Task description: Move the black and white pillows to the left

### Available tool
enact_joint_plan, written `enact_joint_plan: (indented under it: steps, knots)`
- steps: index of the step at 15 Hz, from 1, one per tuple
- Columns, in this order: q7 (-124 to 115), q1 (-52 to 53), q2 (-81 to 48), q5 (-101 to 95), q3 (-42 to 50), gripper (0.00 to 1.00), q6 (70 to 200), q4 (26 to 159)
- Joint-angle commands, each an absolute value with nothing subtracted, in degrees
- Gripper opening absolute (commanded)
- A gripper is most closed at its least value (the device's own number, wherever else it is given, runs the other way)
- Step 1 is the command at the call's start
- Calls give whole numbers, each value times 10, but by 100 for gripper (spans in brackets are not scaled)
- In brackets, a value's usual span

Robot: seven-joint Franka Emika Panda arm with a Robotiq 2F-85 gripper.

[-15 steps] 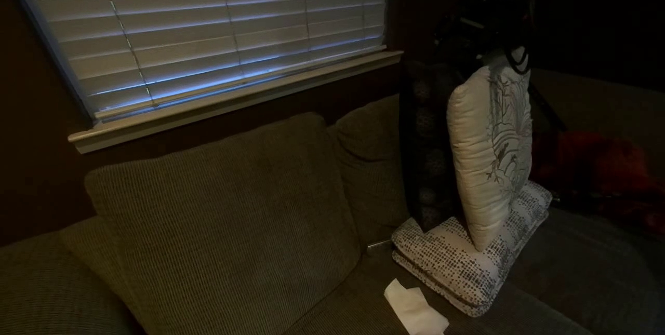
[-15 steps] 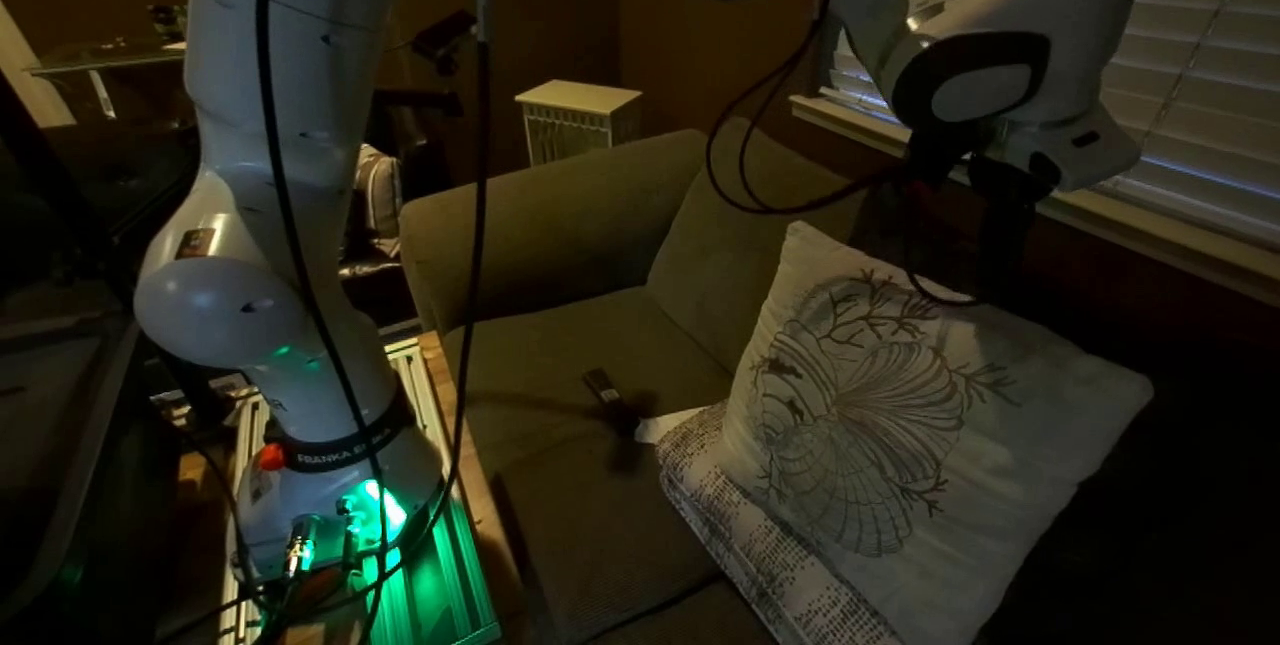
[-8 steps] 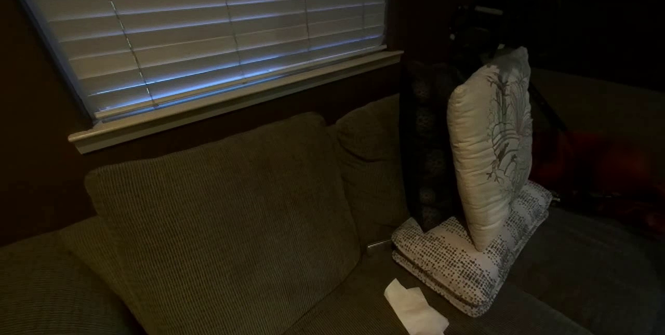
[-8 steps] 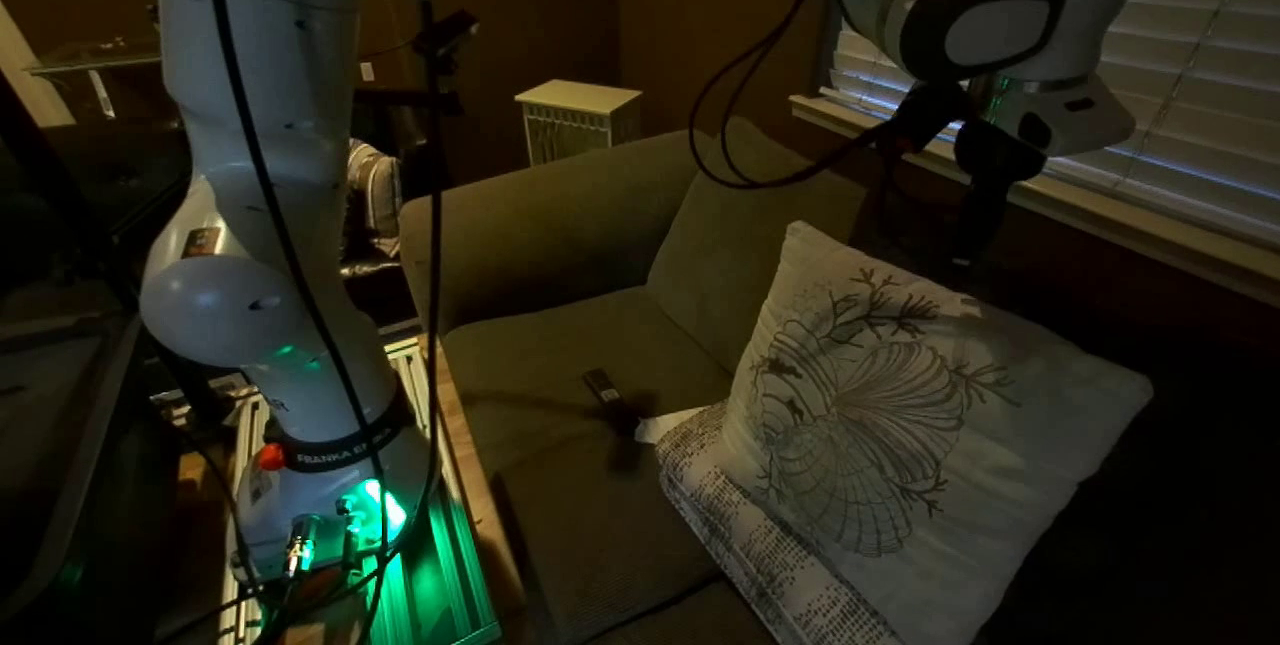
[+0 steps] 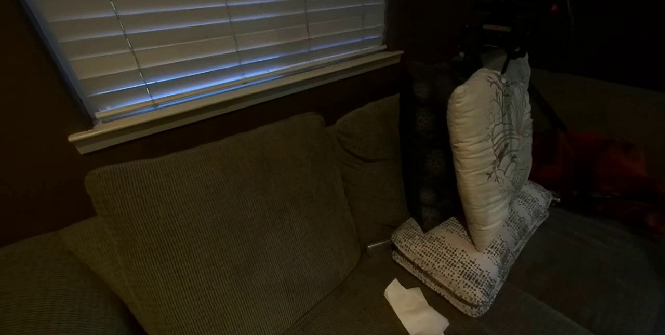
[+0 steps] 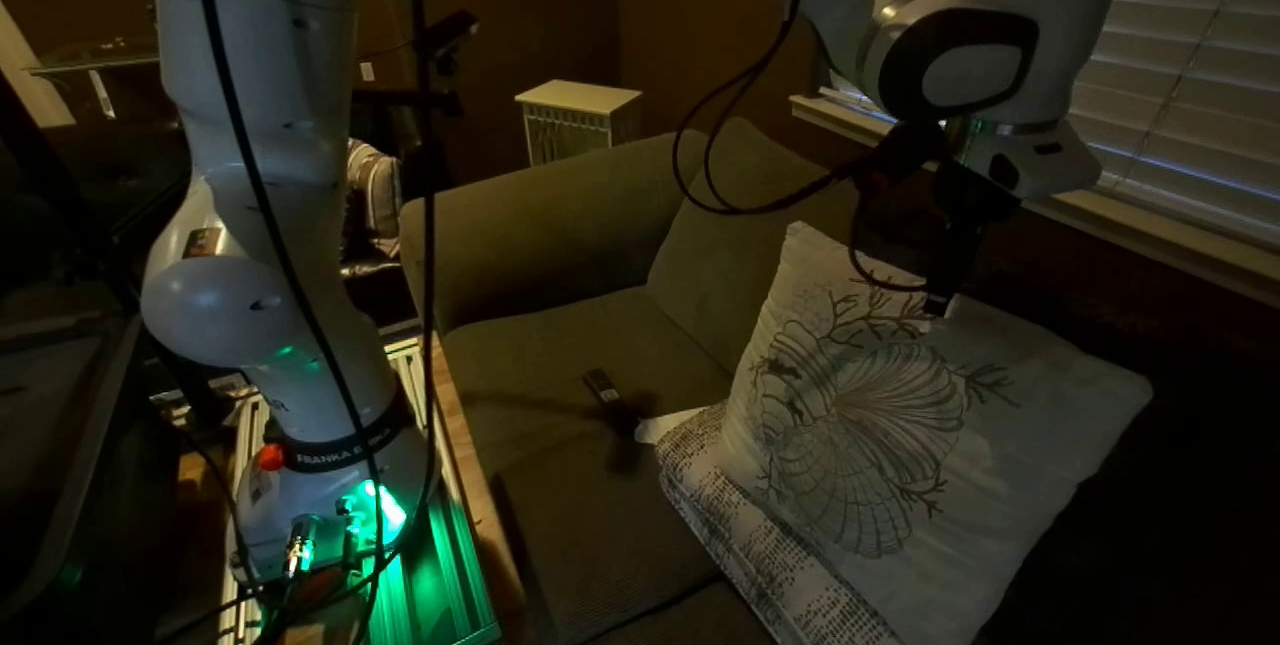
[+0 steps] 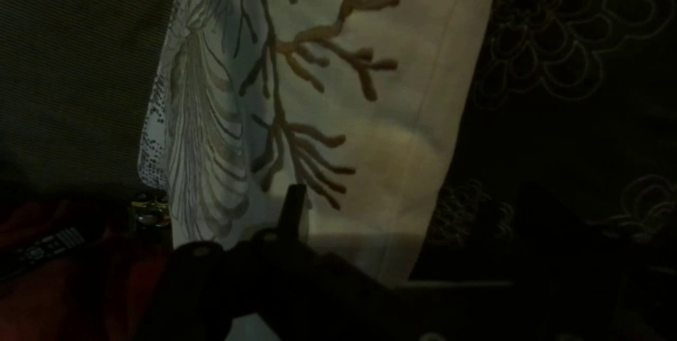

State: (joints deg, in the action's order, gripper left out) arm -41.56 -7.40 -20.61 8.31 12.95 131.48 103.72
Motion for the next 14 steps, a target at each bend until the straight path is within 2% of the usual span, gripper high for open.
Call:
enact_joint_plan:
  steps: [1,7,14]
  knots:
    - [-392,-81,-194,102,122,100,1412,1084]
    - [-334,-94,-201,171,93,100,1556,1122]
    - [-238,-118,-220,264,49,100,1621,1116]
